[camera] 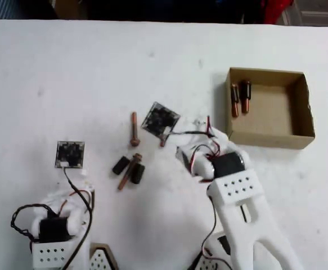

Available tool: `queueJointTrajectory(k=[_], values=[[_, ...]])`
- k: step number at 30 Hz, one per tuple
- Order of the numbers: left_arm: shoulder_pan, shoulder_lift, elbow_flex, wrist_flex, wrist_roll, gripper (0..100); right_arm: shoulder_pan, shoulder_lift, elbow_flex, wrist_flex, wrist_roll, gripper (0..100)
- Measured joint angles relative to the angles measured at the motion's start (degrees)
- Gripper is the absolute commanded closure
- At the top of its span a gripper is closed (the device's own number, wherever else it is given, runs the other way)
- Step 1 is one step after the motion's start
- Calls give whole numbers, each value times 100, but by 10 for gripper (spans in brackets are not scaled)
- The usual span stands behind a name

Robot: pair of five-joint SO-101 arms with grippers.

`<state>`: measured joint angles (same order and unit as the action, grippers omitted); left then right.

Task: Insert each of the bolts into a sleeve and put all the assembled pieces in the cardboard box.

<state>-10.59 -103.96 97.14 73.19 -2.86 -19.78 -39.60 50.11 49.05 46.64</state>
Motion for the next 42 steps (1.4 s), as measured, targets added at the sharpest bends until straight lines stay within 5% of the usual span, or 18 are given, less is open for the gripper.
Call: queueJointTrajectory(k=[18, 24, 42], values=[[0, 0, 0, 0, 0, 973, 633, 4589, -1925, -510, -1125, 956], [0, 0, 0, 0, 0, 973, 651, 4809, -2136, -492, -1143, 827], [0, 0, 0, 0, 0, 973, 695, 4862, -2268, 44, -1143, 981]])
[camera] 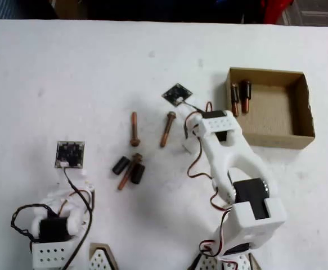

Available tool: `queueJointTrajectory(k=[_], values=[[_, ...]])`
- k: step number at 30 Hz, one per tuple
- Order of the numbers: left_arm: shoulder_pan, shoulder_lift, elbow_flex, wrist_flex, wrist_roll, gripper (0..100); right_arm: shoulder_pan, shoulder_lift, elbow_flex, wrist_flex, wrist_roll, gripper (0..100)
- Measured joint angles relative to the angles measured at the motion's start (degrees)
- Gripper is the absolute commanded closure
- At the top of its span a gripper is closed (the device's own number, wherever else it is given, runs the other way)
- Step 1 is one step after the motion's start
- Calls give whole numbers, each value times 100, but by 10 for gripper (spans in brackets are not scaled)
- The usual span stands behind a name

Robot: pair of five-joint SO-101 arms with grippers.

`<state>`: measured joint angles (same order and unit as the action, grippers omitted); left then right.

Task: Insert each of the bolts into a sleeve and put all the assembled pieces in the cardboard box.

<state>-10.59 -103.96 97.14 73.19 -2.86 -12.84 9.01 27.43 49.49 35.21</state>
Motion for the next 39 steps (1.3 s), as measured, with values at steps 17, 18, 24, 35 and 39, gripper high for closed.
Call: queueJointTrajectory(k=[17, 18, 24, 35, 39], values=[[0, 0, 0, 0, 0, 973, 0, 0, 9, 114, 352, 971], [0, 0, 0, 0, 0, 973, 0, 0, 9, 114, 352, 951], [0, 0, 0, 0, 0, 973, -132, 0, 18, 185, 369, 848], [0, 0, 0, 0, 0, 973, -114, 0, 18, 123, 369, 974], [0, 0, 0, 0, 0, 973, -114, 0, 9, 290, 369, 982]])
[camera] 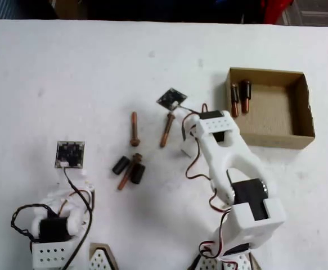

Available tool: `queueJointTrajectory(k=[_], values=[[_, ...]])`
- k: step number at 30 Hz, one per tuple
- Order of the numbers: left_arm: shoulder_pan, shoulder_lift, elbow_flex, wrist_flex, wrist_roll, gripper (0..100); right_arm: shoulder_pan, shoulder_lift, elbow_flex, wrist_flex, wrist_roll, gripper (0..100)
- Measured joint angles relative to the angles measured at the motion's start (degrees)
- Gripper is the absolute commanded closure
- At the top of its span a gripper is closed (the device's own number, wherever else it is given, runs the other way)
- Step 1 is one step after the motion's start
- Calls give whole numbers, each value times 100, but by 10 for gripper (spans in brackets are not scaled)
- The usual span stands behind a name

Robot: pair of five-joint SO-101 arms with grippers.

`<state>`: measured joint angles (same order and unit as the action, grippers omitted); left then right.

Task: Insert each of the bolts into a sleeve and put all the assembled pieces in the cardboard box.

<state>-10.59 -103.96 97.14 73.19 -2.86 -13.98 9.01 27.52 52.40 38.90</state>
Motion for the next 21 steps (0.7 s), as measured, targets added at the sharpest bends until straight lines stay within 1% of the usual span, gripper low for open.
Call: queueJointTrajectory(k=[4, 7, 16, 19, 21], values=[[0, 0, 0, 0, 0, 973, -9, -123, -123, 536, 0, 982], [0, 0, 0, 0, 0, 973, -9, -501, -281, 1073, 0, 982], [0, 0, 0, 0, 0, 972, -18, -2725, -325, 2251, -26, 982], [0, 0, 0, 0, -18, 972, -9, -3508, -325, 2488, -396, 982], [0, 0, 0, 0, -193, 972, -18, -3938, -316, 2541, -633, 982]])
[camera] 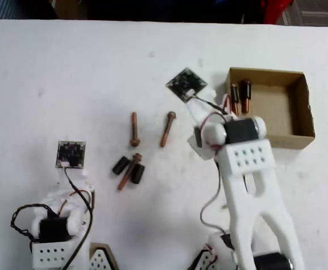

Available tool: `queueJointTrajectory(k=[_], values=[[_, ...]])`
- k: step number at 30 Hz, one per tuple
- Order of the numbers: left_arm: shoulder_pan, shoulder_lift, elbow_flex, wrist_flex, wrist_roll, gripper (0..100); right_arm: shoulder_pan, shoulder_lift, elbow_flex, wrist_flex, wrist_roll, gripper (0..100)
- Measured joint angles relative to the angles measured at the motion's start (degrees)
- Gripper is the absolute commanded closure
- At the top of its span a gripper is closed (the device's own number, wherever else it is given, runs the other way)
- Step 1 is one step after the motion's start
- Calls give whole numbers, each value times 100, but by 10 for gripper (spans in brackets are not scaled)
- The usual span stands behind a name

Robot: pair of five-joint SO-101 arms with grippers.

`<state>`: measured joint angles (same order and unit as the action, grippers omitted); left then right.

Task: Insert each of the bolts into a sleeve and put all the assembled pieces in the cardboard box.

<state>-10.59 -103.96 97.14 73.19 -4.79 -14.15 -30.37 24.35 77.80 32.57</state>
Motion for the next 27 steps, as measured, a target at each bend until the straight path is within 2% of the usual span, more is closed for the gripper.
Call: queueJointTrajectory(k=[7, 27], values=[[0, 0, 0, 0, -1477, 972, 0, -1248, 914, -132, -484, 981], [0, 0, 0, 0, -1415, 972, 0, -5327, 3815, -571, -615, 981]])
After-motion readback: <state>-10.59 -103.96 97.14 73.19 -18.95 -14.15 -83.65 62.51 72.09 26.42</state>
